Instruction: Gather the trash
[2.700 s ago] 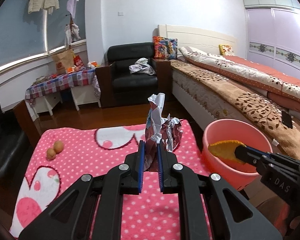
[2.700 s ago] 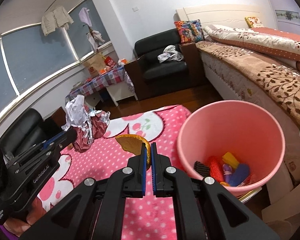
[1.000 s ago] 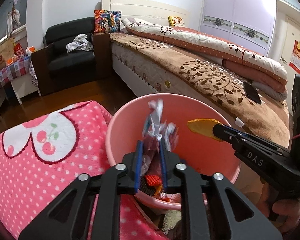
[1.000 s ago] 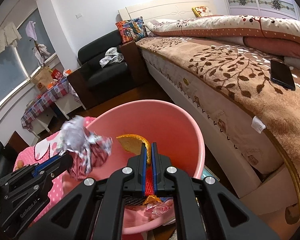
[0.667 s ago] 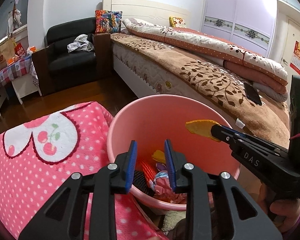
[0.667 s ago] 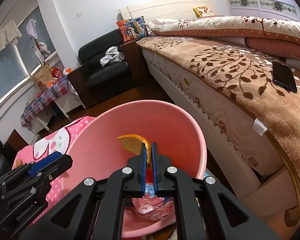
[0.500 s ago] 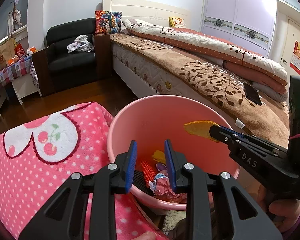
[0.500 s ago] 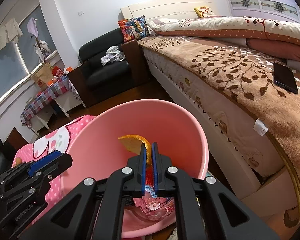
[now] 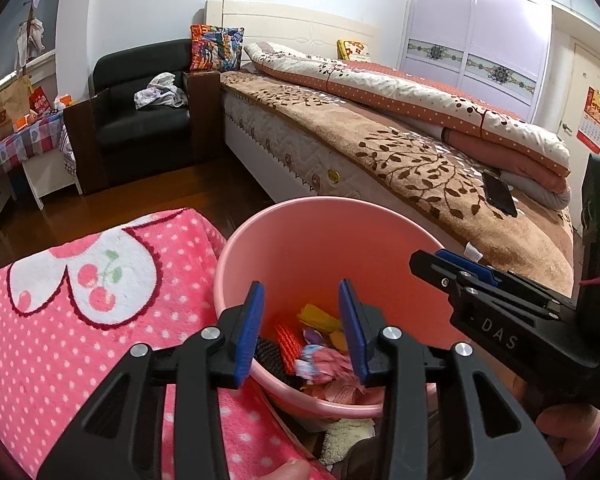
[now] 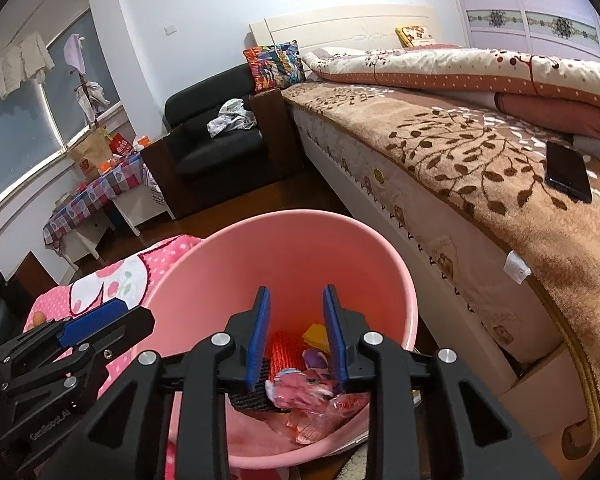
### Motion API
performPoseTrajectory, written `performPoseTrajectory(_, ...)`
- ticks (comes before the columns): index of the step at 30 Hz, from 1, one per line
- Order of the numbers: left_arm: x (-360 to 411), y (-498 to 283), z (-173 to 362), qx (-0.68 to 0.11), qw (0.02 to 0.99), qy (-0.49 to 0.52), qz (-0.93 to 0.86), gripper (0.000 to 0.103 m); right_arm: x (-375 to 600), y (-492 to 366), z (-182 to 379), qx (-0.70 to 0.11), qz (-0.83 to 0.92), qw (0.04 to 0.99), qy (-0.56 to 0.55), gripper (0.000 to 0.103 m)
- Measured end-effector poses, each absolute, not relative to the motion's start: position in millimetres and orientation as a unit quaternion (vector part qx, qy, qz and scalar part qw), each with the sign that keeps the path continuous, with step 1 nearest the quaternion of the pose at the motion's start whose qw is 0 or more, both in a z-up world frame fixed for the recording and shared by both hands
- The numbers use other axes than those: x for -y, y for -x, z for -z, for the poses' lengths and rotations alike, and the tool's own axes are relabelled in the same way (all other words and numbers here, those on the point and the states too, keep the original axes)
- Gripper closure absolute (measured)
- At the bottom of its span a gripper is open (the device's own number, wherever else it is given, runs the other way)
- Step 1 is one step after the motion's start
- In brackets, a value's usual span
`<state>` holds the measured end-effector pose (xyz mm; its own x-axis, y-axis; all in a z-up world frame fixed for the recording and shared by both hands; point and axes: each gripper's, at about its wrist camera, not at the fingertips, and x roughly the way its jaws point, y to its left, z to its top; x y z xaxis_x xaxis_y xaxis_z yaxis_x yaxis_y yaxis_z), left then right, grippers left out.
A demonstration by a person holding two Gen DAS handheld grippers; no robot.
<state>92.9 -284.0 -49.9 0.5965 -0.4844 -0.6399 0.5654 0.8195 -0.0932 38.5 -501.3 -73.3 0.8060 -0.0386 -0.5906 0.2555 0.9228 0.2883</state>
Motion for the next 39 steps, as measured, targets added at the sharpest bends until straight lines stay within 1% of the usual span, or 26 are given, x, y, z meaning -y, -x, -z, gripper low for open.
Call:
performPoseTrajectory(3,284,-89,47,-0.335,0.892,-0.059,0.297,0.064,498,-34,69,-0.295,0.077,0.936,-0.174,0.072)
performPoseTrajectory(8,280,-83,41,-0.324,0.897,-0.061,0.295,0.064,493,-22,59,-0.284,0.077,0.94,-0.17,0.071)
performPoseTrajectory(13,274,-75,32,-0.306,0.904,-0.062,0.291,0.064,482,-7,46,-0.267,0.083,0.948,-0.152,0.065)
performPoseTrajectory(15,271,-72,28,-0.3,0.907,-0.059,0.289,0.064,477,0,41,-0.259,0.089,0.951,-0.144,0.061)
performPoseTrajectory(22,255,-59,15,-0.286,0.914,-0.05,0.282,0.064,452,23,25,-0.231,0.124,0.959,-0.106,0.039)
performPoseTrajectory(24,250,-56,11,-0.284,0.915,-0.044,0.282,0.064,447,27,24,-0.228,0.131,0.96,-0.097,0.035)
performPoseTrajectory(29,236,-47,0,-0.273,0.92,-0.037,0.278,0.064,433,38,20,-0.225,0.137,0.961,-0.091,0.033)
performPoseTrajectory(39,213,-37,-13,-0.255,0.929,-0.023,0.269,0.064,416,47,12,-0.227,0.125,0.962,-0.088,0.033)
